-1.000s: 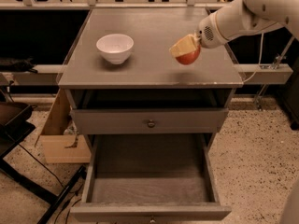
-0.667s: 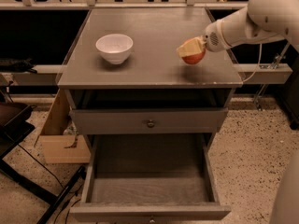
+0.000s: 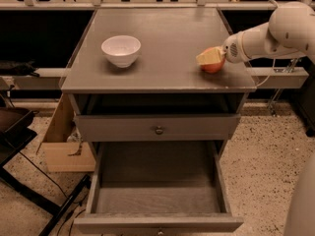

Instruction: Pick apple from middle drawer and place on counter

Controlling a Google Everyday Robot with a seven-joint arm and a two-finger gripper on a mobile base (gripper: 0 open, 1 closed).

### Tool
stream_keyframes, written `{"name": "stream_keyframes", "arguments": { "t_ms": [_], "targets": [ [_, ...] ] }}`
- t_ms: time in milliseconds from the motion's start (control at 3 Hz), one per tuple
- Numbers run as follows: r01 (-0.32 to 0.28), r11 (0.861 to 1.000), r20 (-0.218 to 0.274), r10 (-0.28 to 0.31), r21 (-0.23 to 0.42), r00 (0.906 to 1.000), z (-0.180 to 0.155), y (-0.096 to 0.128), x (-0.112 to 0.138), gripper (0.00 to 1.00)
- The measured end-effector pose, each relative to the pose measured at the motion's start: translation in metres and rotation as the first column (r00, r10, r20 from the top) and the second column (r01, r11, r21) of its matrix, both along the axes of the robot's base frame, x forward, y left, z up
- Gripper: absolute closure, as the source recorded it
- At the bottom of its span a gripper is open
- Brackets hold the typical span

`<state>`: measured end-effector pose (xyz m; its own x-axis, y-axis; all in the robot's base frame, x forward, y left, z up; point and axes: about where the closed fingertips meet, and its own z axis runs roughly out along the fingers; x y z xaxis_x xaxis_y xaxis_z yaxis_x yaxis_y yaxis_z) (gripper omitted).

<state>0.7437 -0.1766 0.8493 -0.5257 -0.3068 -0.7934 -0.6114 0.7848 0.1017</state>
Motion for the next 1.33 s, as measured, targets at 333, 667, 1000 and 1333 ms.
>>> {"name": "stream_keyframes", "arguments": {
  "t_ms": [333, 667, 1000, 1333],
  "targets": [
    [0.000, 1.000, 0.000, 0.000, 0.000, 1.0000, 0.0000, 0.0000, 0.0000, 0.59],
    [0.000, 1.000, 0.000, 0.000, 0.000, 1.0000, 0.0000, 0.0001, 0.0000, 0.36],
    [0.000, 1.000, 0.000, 0.000, 0.000, 1.0000, 0.0000, 0.0001, 0.0000, 0.13],
    [0.000, 1.000, 0.000, 0.000, 0.001, 1.0000, 0.0001, 0.0001, -0.0001, 0.00]
  ]
}}
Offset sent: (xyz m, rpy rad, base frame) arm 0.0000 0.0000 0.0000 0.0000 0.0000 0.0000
